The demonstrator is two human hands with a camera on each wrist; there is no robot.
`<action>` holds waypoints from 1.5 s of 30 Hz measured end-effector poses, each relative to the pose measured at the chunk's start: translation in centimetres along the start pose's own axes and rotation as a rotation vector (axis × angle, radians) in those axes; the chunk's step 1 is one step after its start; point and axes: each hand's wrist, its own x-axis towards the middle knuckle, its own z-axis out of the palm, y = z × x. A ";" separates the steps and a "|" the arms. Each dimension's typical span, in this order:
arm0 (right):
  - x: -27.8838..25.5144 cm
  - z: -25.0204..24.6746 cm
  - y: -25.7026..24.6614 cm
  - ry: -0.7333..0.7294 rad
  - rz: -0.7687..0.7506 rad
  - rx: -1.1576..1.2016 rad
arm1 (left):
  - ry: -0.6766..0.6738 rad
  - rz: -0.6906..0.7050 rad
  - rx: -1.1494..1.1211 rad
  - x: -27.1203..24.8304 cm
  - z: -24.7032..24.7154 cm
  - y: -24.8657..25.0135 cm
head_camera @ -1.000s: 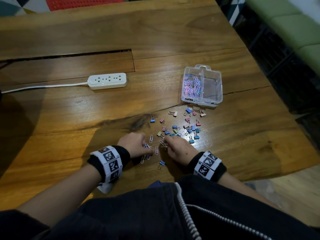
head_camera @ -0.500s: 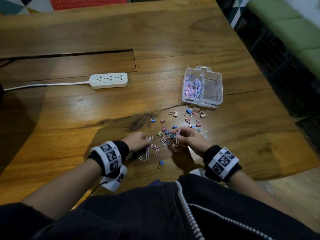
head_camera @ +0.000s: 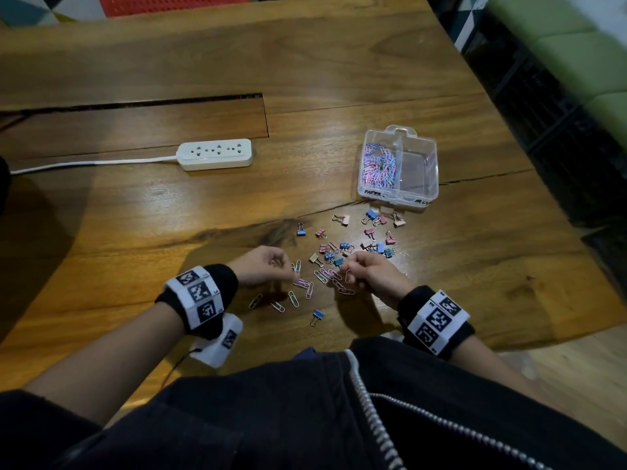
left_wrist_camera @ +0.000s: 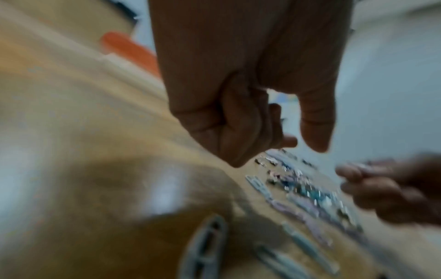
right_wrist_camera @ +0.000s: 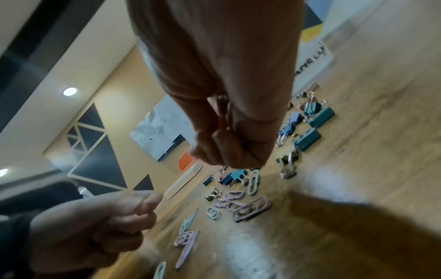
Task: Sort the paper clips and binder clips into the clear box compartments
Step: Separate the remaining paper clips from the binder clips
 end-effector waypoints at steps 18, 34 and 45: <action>0.2 1.8 3.2 0.159 -0.292 -1.010 | -0.072 0.041 -0.529 -2.2 -0.7 -1.6; -0.7 -1.5 1.0 0.090 -0.033 0.359 | 0.106 -0.103 0.472 -2.0 1.1 -3.2; 0.4 1.6 1.1 0.374 -0.073 -0.974 | -0.177 0.057 -0.736 -1.2 1.4 -0.7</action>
